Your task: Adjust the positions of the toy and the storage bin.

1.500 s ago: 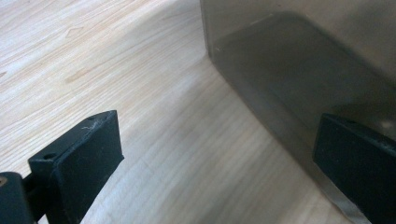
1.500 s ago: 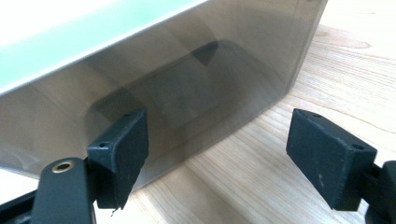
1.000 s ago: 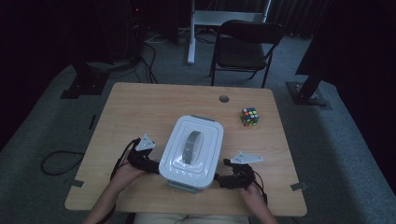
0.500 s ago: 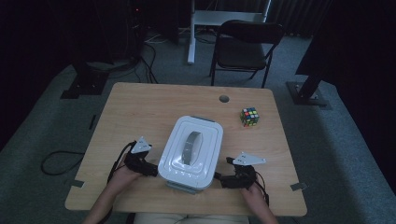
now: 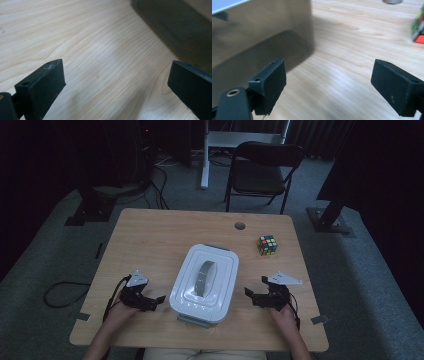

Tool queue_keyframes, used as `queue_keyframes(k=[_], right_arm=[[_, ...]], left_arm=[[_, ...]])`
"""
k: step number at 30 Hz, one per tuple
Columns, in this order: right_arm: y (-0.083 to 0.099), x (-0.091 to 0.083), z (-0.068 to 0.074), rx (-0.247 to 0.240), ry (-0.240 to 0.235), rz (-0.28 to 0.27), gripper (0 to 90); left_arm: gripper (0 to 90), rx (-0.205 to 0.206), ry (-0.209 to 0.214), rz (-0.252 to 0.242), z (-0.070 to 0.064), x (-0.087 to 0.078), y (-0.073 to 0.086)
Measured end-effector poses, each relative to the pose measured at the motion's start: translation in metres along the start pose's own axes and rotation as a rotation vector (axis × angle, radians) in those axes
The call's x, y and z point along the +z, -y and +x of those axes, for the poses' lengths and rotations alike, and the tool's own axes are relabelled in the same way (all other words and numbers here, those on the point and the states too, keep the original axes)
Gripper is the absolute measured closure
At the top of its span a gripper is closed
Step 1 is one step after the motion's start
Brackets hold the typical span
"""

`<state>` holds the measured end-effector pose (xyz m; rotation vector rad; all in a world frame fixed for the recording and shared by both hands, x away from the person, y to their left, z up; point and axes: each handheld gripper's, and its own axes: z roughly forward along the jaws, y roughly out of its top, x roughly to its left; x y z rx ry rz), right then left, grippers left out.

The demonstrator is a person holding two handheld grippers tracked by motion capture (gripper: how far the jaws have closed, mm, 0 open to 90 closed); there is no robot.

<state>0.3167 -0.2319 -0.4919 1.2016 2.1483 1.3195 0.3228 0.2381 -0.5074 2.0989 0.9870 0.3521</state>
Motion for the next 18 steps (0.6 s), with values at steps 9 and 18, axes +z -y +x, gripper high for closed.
queue_keyframes(k=[9, 18], right_arm=[[-0.012, 0.005, -0.028, 0.029, 0.064, -0.031, 11.6], [-0.028, 0.017, -0.063, 0.065, 0.159, -0.036, 11.6]], left_arm=[[0.3, -0.044, -0.055, 0.028, 0.009, -0.011, 0.013], [0.3, -0.076, -0.121, 0.023, 0.014, -0.025, 0.03]])
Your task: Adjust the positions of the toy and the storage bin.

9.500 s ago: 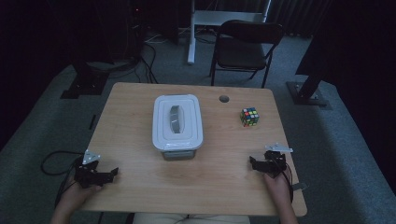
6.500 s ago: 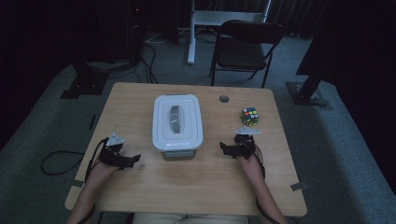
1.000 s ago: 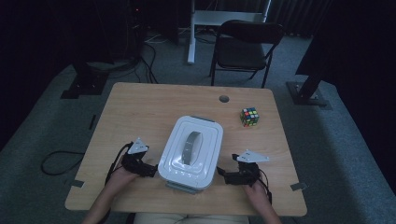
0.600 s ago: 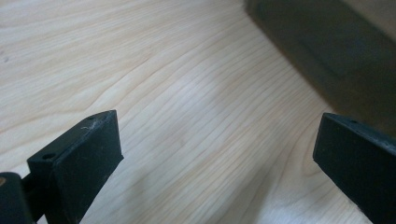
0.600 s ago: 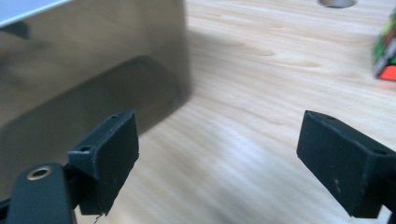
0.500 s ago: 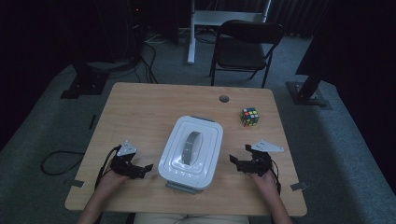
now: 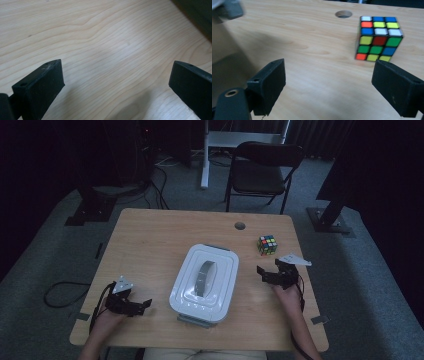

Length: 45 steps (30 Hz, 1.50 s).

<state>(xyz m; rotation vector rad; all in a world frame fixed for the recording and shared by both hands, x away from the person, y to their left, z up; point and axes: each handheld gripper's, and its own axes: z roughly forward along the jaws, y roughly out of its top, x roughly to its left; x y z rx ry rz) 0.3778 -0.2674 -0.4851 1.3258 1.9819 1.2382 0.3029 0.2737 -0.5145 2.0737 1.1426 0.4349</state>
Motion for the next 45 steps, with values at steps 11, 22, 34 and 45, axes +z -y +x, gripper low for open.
queue_keyframes(k=[11, 22, 34, 45], right_arm=[[-0.028, 0.024, -0.039, 0.044, 0.09, 0.013, 11.6], [-0.049, 0.053, -0.07, 0.106, 0.131, 0.059, 11.6], [-0.054, 0.089, -0.071, 0.09, 0.159, 0.176, 13.5], [-0.05, 0.112, -0.069, 0.093, 0.132, 0.259, 29.5]], left_arm=[[0.4, -0.022, -0.061, 0.04, -0.001, 0.004, 0.008], [0.4, -0.033, -0.124, 0.061, -0.006, 0.005, 0.009], [0.4, -0.04, -0.127, 0.061, -0.007, 0.004, 0.01], [0.5, -0.04, -0.128, 0.061, -0.008, 0.004, 0.01]])
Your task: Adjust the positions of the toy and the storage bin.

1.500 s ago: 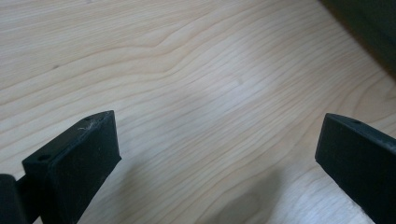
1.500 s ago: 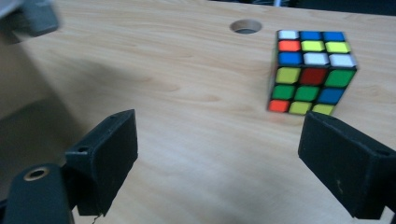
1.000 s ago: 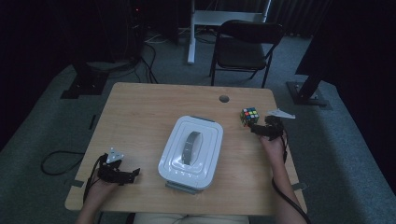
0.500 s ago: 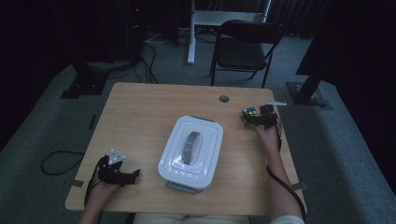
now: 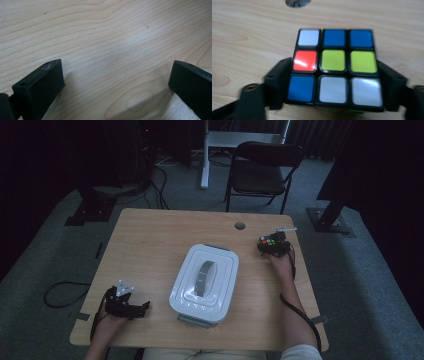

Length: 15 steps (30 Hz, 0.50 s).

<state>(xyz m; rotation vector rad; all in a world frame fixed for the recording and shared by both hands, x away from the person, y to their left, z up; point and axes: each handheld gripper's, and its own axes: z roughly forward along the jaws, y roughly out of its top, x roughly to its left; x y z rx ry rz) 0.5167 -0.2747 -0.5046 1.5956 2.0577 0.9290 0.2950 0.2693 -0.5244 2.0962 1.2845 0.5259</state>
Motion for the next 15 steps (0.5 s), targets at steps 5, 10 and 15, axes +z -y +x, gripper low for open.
queue_keyframes(k=[5, 10, 15], right_arm=[[0.002, -0.002, 0.005, -0.026, 0.053, -0.014, 33.4], [0.006, -0.01, 0.005, -0.013, 0.047, -0.037, 33.6], [0.013, -0.029, 0.007, -0.021, 0.056, -0.044, 33.6]], left_arm=[[0.5, 0.0, 0.0, 0.0, 0.0, 0.0, 0.0], [0.5, 0.0, -0.001, 0.0, 0.0, 0.0, 0.0], [0.4, -0.001, -0.002, 0.0, 0.0, 0.0, 0.0]])
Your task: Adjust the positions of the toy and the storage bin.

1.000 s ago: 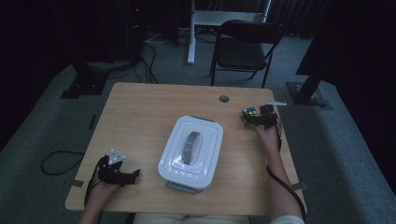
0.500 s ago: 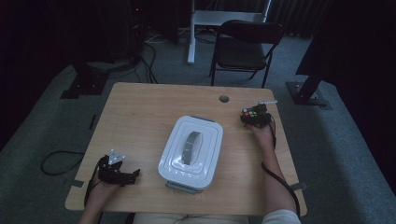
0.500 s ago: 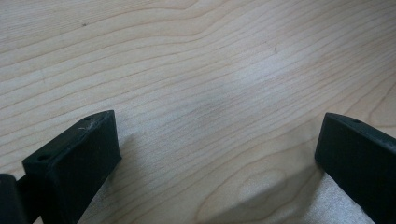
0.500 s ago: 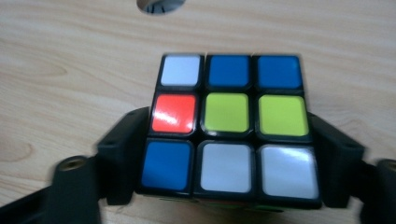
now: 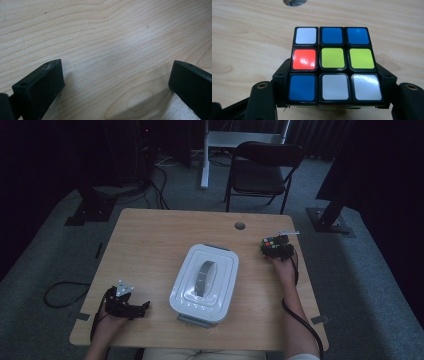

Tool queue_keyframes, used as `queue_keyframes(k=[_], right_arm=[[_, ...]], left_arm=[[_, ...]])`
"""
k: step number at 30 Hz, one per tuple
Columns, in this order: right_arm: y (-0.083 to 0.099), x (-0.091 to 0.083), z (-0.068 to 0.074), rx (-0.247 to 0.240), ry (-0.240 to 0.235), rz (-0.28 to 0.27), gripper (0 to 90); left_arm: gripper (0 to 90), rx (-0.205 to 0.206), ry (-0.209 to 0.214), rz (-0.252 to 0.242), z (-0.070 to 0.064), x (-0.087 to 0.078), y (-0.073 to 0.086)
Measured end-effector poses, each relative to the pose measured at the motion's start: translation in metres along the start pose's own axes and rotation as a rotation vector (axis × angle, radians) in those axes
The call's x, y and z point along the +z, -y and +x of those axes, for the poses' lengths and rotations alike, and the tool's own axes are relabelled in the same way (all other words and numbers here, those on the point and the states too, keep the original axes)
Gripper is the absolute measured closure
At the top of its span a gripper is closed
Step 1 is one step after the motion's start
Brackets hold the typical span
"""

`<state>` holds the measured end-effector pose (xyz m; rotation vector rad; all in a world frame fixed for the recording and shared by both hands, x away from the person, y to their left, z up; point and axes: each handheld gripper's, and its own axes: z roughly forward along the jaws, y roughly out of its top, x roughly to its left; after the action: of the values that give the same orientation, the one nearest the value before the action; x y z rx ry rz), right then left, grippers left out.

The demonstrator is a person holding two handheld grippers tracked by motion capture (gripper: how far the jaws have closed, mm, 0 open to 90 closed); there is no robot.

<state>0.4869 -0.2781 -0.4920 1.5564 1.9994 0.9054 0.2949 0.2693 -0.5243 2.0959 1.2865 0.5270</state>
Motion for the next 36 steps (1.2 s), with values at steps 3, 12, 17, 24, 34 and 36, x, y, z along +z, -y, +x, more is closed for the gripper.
queue_keyframes(k=[3, 12, 17, 24, 34, 36], right_arm=[[0.006, -0.013, 0.0, 0.003, -0.014, -0.017, 33.6], [0.024, -0.053, -0.004, -0.017, -0.035, -0.014, 33.6], [0.038, -0.074, -0.009, -0.023, -0.054, -0.02, 33.6], [0.061, -0.09, -0.011, -0.051, -0.046, 0.031, 33.6], [0.094, -0.111, -0.007, -0.051, -0.037, 0.057, 33.5], [0.099, -0.119, -0.005, -0.052, -0.045, 0.052, 33.6]], left_arm=[[0.5, 0.0, 0.0, 0.0, 0.0, 0.0, 0.0], [0.5, -0.001, 0.0, 0.001, 0.0, 0.0, 0.0], [0.5, -0.001, 0.0, 0.001, 0.0, 0.0, 0.0], [0.5, -0.001, 0.0, 0.001, 0.0, 0.0, 0.0], [0.5, -0.029, -0.025, 0.001, -0.003, -0.002, 0.002], [0.5, -0.037, -0.033, 0.001, -0.003, -0.002, 0.002]])
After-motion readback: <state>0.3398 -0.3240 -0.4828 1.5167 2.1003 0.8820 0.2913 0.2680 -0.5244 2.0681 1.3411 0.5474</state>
